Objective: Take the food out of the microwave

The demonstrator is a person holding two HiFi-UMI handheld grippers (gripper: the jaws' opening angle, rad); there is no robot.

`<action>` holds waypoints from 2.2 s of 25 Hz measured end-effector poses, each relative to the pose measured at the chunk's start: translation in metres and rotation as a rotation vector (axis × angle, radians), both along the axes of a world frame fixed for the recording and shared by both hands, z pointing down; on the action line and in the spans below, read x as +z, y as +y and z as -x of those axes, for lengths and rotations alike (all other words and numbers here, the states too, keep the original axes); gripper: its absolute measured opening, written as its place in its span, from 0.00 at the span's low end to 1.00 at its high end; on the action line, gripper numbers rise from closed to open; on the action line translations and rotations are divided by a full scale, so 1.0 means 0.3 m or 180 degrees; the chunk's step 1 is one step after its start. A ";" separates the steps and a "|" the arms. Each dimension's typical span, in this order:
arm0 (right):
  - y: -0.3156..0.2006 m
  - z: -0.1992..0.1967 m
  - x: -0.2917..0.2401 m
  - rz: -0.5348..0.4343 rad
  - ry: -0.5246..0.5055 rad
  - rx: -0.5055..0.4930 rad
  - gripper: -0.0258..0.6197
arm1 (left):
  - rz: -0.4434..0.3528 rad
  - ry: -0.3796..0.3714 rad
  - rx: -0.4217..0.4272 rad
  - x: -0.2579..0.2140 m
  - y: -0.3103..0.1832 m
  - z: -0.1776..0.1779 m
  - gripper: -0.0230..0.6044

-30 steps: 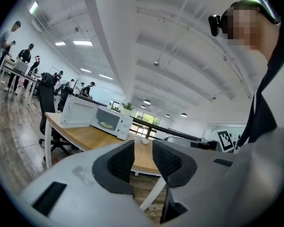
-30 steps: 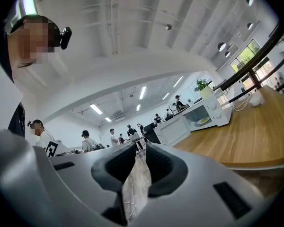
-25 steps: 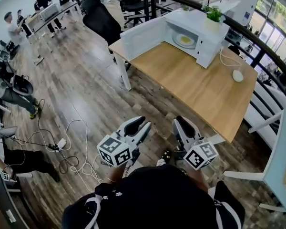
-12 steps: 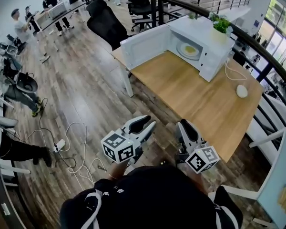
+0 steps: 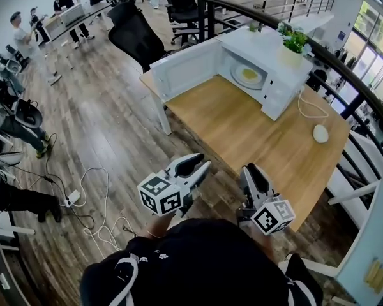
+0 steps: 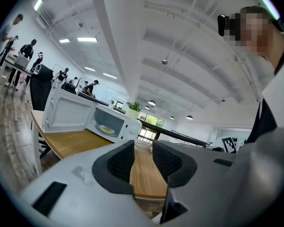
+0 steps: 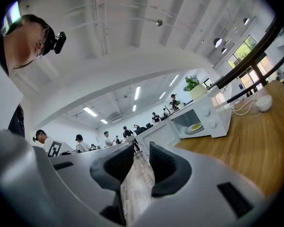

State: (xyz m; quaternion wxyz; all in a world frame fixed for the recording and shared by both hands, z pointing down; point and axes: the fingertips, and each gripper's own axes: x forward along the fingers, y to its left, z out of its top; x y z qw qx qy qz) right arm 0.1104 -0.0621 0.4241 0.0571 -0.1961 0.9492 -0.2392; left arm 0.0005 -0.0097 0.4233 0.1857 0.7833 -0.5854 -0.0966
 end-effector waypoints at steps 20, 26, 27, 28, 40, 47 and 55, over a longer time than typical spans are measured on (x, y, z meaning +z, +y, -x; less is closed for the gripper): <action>-0.503 0.315 0.041 0.0127 -0.0010 0.0605 0.21 | 0.0116 0.0027 0.0541 0.079 -0.643 0.366 0.21; -0.677 0.448 0.002 0.0195 0.0052 0.0851 0.24 | 0.0156 0.0069 0.0751 0.037 -0.859 0.503 0.22; -0.706 0.465 0.004 0.0224 0.0070 0.0901 0.24 | 0.0171 0.0077 0.0798 0.038 -0.898 0.516 0.23; -0.731 0.480 0.010 0.0251 0.0086 0.0953 0.25 | 0.0188 0.0086 0.0850 0.044 -0.933 0.526 0.23; -0.995 0.576 0.164 0.0687 0.0066 0.1554 0.29 | 0.0560 0.0124 0.1272 0.205 -1.248 0.593 0.26; -1.149 0.569 0.272 0.1133 -0.0040 0.1948 0.36 | 0.0867 0.0271 0.1274 0.320 -1.406 0.597 0.29; -1.291 0.541 0.405 0.1844 -0.0366 0.2401 0.39 | 0.1341 0.0533 0.1073 0.459 -1.549 0.602 0.35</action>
